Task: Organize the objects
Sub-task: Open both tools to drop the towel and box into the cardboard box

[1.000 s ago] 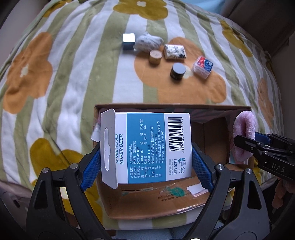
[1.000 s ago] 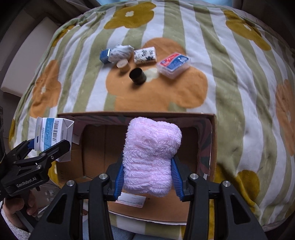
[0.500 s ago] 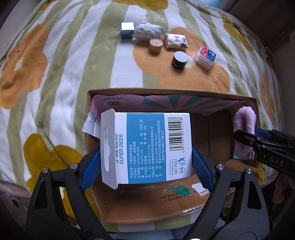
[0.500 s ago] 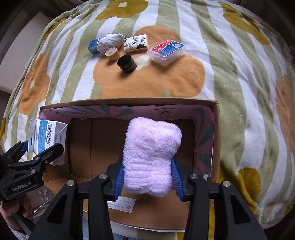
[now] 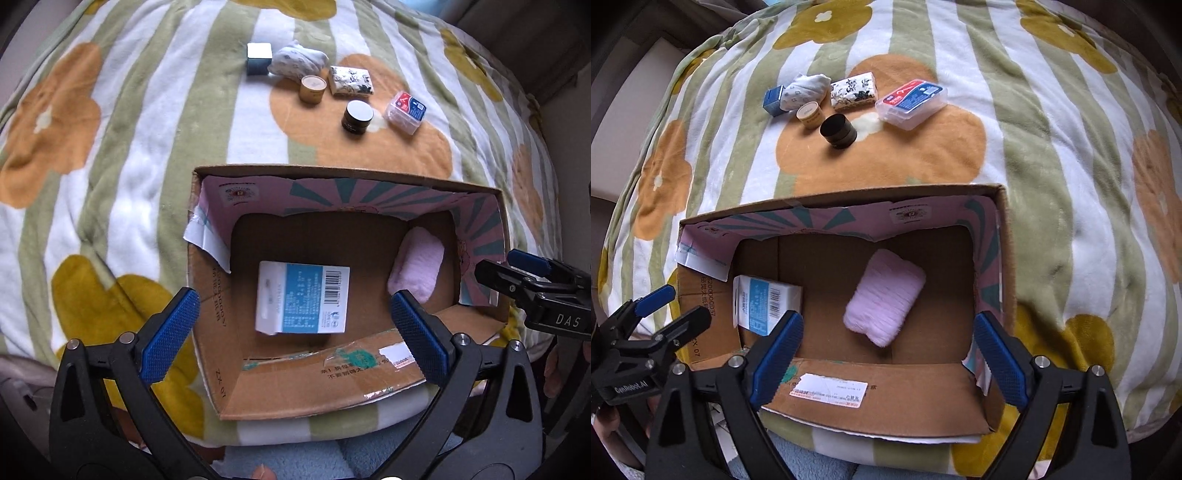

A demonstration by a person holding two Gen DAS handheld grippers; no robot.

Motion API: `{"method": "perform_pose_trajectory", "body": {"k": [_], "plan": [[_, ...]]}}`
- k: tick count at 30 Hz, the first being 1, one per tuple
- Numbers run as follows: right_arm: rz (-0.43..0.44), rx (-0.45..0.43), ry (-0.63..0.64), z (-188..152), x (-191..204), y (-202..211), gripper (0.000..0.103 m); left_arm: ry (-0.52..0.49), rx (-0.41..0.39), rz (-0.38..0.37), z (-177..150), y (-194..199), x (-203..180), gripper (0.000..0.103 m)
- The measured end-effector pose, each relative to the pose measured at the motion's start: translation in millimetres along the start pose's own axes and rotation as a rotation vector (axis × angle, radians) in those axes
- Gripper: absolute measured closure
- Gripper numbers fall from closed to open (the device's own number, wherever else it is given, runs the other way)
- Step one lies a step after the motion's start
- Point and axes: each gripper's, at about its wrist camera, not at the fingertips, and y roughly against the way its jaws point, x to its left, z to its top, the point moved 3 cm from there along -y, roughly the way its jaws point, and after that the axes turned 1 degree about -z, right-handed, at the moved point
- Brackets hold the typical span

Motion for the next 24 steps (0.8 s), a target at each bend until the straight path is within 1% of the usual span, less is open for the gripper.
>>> {"method": "perform_pose_trajectory", "body": {"k": [2,15,19,24], "plan": [[-0.009,-0.008,0.012,1,1,5,0.011,-0.001,-0.002,0.002,1,3,1,0.001],[-0.002,-0.052,0.009,12,3,27,0.011,-0.018,-0.029,-0.003,7,27,-4,0.001],[0.005,-0.066,0.011,16,5,37,0.011,-0.022,-0.051,0.011,11,40,-2,0.001],[0.010,-0.102,0.026,25,11,54,0.011,0.000,-0.096,0.031,24,63,6,0.001]]}}
